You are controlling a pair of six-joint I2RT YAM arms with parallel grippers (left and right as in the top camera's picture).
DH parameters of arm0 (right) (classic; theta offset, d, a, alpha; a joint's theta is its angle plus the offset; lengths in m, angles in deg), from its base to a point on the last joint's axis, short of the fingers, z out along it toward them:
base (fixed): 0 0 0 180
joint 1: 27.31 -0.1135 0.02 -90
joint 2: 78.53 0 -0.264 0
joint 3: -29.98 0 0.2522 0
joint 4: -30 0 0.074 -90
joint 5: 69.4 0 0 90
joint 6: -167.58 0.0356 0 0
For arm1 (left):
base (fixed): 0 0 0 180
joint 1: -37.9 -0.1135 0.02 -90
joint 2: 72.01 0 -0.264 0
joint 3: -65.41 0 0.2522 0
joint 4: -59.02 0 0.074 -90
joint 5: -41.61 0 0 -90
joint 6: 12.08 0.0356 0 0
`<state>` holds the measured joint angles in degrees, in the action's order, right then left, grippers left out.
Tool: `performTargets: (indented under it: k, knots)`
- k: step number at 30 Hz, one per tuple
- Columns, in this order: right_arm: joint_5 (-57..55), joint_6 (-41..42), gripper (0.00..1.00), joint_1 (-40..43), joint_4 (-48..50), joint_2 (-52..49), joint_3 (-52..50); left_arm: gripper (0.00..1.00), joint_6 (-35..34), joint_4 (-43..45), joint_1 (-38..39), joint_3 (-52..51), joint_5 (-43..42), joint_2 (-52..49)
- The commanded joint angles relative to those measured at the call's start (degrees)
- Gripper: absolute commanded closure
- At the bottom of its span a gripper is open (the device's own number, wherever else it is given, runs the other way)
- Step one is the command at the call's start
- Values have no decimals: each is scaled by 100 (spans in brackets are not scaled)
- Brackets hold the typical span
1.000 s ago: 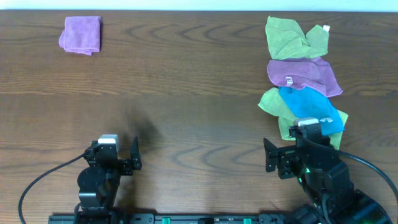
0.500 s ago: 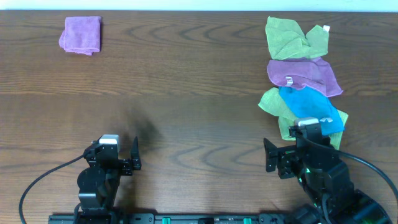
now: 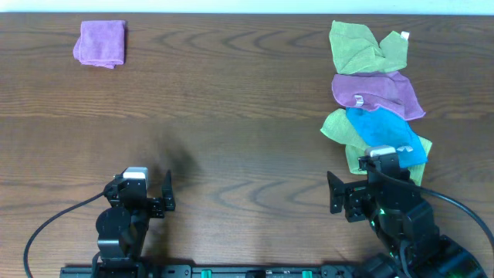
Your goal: Fold the cloth
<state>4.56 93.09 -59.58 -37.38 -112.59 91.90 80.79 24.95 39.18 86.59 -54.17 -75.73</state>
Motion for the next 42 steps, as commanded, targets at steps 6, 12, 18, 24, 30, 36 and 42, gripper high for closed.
performTargets:
  k: [6, 12, 18, 24, 30, 36, 42]
  knots:
    - [-216, -782, 1, 28, -254, 42, -17, 5, 57, -13, -24, -131, -2, 52]
    - [920, -1488, 1, 1515, 540, 796, -1307, 5, 59, -13, -24, -131, -2, 52]
    - [1488, -1652, 1, 2009, 1276, 1906, -2503, 5, 59, -13, -24, -131, -2, 52]
    - [1473, -1668, 1, 2009, 1272, 2883, -3270, 5, 59, -15, -24, -131, -2, 52]
    - [1497, -1646, 1, 2011, 1268, 3379, -3639, 5, 57, -13, -24, -131, 0, 52]
    - [1497, -1644, 1, 2026, 1119, 3375, -3842, 5, 59, -13, -24, -131, -2, 52]
    - [1480, -1644, 1, 2026, 1099, 3375, -3891, 5, 57, -13, -24, -131, -2, 52]
